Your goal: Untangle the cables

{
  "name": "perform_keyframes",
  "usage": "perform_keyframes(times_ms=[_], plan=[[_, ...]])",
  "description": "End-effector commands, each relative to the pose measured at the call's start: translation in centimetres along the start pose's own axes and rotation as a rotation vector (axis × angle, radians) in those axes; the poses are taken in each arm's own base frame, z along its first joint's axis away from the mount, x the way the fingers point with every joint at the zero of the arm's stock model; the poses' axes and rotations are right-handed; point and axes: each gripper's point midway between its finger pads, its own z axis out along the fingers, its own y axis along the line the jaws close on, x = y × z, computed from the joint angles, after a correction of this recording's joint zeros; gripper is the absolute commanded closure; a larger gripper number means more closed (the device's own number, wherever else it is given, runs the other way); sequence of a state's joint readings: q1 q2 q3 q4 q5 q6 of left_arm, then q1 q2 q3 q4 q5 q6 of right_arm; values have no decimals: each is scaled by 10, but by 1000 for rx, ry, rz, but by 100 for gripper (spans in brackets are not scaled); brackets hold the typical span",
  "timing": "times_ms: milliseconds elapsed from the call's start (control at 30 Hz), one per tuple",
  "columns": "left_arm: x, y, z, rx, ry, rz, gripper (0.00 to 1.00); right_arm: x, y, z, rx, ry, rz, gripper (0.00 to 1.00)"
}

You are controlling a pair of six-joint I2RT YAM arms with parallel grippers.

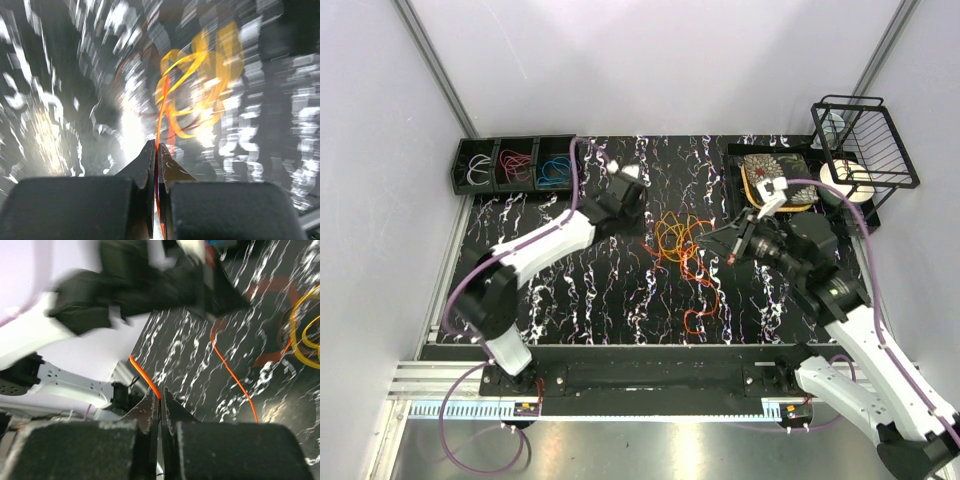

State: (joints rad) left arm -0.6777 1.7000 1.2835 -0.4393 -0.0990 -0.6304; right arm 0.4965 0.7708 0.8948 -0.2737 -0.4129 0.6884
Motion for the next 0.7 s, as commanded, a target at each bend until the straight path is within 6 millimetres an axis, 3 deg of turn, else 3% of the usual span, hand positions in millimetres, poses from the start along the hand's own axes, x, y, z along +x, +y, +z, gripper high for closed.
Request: perform_keyframes(times_ms=[0,67,167,267,667], plan=[[-72,-47,-90,130,-290,163,100,13,4,24,-107,67,72,100],[-81,-62,-122,203,-364,216,100,19,0,36,-120,111,101,100],[-80,-69,-148,267,-423,257,100,22,-7,47,-118,130,119,100],[-75,-65,-156,272,-432,279,100,20,-8,52,-133,115,128,100],[-14,-71,-130,455,-298,268,100,27,-15,57,-143,107,156,100]])
